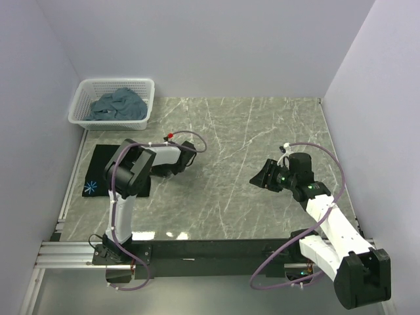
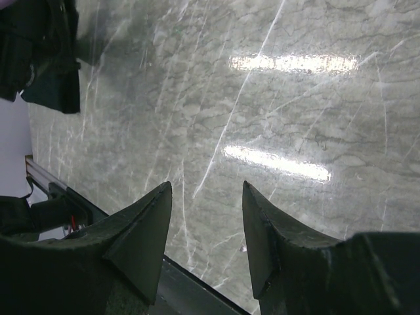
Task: Fold and stack the t-shirts
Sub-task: Neatly place the folded tshirt to the corner
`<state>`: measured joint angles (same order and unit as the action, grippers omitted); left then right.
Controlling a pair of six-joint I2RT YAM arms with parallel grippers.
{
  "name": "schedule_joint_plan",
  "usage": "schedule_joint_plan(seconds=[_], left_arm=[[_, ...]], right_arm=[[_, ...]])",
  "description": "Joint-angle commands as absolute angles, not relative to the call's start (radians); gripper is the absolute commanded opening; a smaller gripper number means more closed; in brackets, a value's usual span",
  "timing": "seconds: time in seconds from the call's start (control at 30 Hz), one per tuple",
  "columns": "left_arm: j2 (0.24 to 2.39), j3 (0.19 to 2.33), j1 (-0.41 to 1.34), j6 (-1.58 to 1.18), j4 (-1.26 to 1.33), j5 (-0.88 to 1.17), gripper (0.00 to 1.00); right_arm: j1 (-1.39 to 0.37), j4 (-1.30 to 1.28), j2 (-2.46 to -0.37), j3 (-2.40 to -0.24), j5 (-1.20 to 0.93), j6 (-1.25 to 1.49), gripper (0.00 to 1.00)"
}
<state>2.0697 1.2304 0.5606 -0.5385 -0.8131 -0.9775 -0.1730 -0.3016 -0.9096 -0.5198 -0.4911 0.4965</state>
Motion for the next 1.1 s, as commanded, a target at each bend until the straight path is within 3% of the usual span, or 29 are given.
schedule_joint_plan(seconds=[0.0, 0.23, 0.57, 0.77, 0.9, 1.07], left_arm=[[2.097, 1.226, 0.502, -0.358, -0.628, -1.009, 0.01], [2.085, 1.206, 0.414, -0.099, -0.405, -1.029, 0.01], [2.134, 1.192, 0.35, 0.024, -0.288, -0.991, 0.01], [2.117, 1.193, 0.333, -0.049, -0.34, -1.005, 0.02], [2.077, 1.226, 0.339, -0.116, -0.411, -1.009, 0.11], [2.059, 1.19, 0.339, -0.149, -0.439, -1.021, 0.33]], right_arm=[[-0.181, -0.275, -0.91, -0.535, -0.497, 0.489, 0.54], [-0.179, -0.275, -0.913, -0.532, -0.494, 0.492, 0.54], [-0.181, -0.293, -0.902, -0.538, -0.485, 0.495, 0.54], [-0.181, -0.29, -0.893, -0.532, -0.485, 0.503, 0.54], [-0.181, -0.287, -0.887, -0.531, -0.489, 0.505, 0.54], [-0.181, -0.291, -0.867, -0.534, -0.492, 0.509, 0.54]])
